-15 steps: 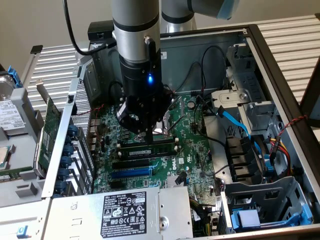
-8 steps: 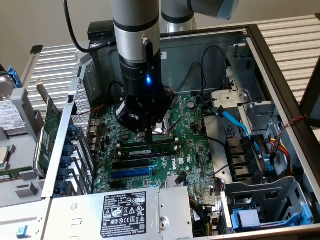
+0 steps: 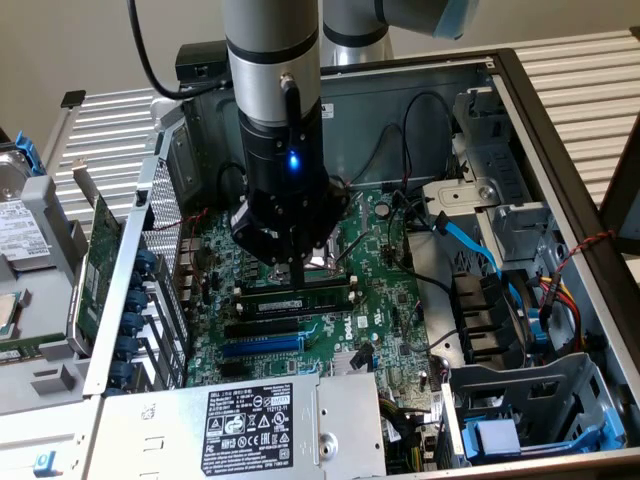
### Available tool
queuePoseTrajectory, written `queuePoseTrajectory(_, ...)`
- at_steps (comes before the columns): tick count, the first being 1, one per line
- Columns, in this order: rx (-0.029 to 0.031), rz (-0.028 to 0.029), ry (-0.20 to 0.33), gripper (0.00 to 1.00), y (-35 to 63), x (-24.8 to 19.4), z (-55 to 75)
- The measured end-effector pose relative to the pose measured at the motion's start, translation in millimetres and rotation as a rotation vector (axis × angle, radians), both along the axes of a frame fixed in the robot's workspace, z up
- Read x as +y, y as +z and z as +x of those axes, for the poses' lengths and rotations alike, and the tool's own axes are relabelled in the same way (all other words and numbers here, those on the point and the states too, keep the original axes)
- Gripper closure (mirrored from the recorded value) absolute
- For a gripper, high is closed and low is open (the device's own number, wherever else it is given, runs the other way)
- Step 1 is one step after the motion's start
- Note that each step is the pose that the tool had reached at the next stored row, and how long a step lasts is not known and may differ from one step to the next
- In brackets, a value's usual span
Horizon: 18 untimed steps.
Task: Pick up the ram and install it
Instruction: 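Press down the ram until it locks into place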
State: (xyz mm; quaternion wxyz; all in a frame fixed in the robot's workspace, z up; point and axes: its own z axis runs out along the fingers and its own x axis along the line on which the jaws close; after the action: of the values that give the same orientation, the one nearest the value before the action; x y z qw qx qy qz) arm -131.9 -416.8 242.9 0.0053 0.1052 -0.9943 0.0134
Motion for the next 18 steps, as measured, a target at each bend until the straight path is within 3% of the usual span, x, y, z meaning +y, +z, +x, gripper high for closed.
queuePoseTrajectory(8, -0.0009, -0.0164, -0.07, 0.89, 0.6, 0.0, 0.0)
queuePoseTrajectory(18, -0.0036, -0.017, -0.182, 0.89, 0.9, 0.0, -0.1)
